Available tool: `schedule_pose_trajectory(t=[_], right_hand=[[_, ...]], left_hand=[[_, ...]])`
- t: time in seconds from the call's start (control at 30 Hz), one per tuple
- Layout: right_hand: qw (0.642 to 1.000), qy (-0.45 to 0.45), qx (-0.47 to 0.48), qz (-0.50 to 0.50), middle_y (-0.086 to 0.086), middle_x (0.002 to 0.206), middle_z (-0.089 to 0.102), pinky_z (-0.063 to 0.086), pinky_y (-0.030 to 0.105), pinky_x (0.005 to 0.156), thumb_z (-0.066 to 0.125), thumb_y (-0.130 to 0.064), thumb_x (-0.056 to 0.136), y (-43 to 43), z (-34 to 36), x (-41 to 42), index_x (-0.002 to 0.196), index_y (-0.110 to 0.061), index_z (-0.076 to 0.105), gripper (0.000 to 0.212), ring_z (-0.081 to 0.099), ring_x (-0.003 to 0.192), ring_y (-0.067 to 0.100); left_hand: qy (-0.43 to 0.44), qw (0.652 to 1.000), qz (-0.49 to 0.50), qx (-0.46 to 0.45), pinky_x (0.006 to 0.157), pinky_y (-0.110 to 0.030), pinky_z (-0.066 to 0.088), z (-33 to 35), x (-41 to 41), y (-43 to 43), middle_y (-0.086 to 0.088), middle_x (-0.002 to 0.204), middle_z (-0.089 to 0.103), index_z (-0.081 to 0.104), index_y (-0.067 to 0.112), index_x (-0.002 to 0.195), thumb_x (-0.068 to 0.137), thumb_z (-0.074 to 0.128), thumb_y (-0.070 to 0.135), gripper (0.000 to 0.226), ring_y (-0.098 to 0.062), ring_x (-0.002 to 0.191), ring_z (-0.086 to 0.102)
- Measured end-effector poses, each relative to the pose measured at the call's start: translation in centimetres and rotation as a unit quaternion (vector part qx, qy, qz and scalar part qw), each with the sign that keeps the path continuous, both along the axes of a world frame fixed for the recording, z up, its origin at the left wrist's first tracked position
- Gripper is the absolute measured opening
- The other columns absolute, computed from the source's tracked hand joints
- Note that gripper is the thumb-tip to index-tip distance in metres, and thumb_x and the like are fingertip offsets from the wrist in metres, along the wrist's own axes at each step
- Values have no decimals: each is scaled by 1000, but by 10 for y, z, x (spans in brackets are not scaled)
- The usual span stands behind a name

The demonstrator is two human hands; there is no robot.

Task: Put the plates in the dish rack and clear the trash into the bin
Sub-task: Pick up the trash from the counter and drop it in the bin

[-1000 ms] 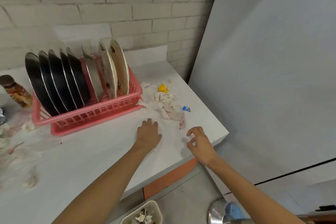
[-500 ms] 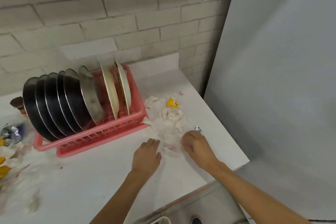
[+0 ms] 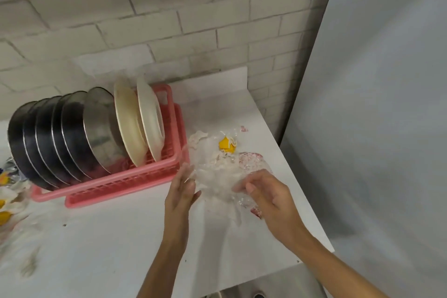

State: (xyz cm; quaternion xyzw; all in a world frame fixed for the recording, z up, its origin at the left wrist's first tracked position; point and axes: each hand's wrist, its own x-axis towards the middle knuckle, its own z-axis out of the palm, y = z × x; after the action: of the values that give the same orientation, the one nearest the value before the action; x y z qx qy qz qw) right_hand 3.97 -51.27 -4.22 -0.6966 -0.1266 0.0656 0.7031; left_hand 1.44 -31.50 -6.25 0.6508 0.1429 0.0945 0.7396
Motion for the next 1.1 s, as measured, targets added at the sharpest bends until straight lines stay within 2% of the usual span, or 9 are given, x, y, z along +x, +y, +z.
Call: schedule_pose_trajectory(t=[0.07,0.27,0.53,0.67,0.8,0.9,0.97,1.03,1.1], right_hand=[[999,31,40,4,11,90,71,54,36,86,52,-11,98,1,0,3,96,-4,60,11,68,92,26],[992,115,48,-7,-7,82,69,47,14,58,59,-7,95,8,-4,8,99,-15,62,9,66,77,8],[995,-47,-80,-25,-10,136,43,55,28,91,55,-5,94,11,-7,12,130,-38,45,50,56,117,7],[981,-126,-143,34,-16,148,34,43,38,107,52,-28,93,10,-9,12,138,-36,44,46,36,139,12],[952,-201,-219,74,-15,127,56,17,38,121,53,-38,94,7,-12,18,125,-22,59,36,48,123,2],[941,-232,-241,42,-13,104,61,29,31,112,54,-46,94,9,-11,27,108,-20,60,30,54,100,3],[935,-255,-247,16,-12,99,59,36,25,97,55,-40,95,13,-10,30,104,-20,59,23,50,95,4],[936,-252,-246,8,-13,94,57,36,20,90,52,-36,96,19,-9,30,100,-21,58,17,46,90,-2],[954,-197,-226,14,-13,83,57,35,18,87,46,-42,97,24,-3,27,90,-20,56,25,47,82,0]], left_hand=[[1,999,-40,11,99,-40,45,8,3,-14,9,142,53,46,31,142,80,64,55,69,-13,129,52],[23,995,-94,28,85,-36,56,27,7,-58,6,124,67,54,30,136,93,46,37,44,-16,112,65],[105,991,-69,-35,76,-39,57,29,6,-83,-6,105,74,63,14,118,103,39,12,28,-24,97,71],[121,985,-91,-78,73,-36,57,32,10,-80,-16,104,72,68,8,110,98,35,-2,37,-30,93,71],[148,969,-96,-175,76,-37,52,24,9,-78,-22,102,67,71,6,100,94,45,5,27,-34,98,65],[131,925,-113,-339,93,-39,45,21,5,-79,-17,110,63,68,4,111,95,44,22,33,-29,109,58],[117,893,-121,-418,116,-43,26,18,4,-80,-18,135,53,52,4,136,99,44,38,50,-28,131,46],[120,876,-127,-450,122,-46,12,18,7,-79,-19,151,37,43,5,144,97,46,51,66,-30,143,32],[135,874,-118,-451,121,-47,17,23,13,-77,-17,145,47,54,5,136,96,42,55,65,-31,139,40]])
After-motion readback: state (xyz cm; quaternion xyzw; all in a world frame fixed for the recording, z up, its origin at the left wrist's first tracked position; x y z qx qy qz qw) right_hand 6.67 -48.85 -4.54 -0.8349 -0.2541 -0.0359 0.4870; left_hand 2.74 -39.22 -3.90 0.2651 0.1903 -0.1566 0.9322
